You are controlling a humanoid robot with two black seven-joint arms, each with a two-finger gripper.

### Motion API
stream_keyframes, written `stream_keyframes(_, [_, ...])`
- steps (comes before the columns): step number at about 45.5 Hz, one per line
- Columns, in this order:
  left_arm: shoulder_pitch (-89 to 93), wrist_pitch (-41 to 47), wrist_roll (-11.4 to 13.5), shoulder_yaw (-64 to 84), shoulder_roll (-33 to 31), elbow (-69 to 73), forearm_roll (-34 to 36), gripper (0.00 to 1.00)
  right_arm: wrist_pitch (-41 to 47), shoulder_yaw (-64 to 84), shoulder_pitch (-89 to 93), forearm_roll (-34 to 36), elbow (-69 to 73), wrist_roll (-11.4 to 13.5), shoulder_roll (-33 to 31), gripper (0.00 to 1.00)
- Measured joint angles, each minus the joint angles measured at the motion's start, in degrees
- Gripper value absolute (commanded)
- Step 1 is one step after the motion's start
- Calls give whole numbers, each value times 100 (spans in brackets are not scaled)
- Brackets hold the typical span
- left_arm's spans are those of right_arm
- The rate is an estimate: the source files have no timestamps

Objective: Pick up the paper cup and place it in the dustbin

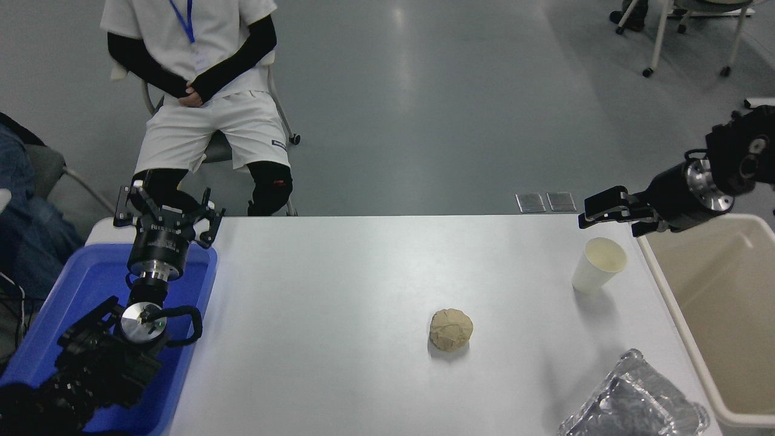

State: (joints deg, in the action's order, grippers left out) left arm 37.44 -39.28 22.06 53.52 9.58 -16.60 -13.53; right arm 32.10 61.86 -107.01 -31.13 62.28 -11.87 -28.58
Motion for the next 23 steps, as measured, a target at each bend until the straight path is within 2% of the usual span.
stream_keyframes(11, [0, 0, 0, 0, 0, 0, 0, 99, -33, 477, -351, -51, -18, 66, 728, 100])
stream_keyframes(23, [0, 0, 0, 0, 0, 0, 0, 99, -207, 647, -396, -76, -68, 97, 950, 100])
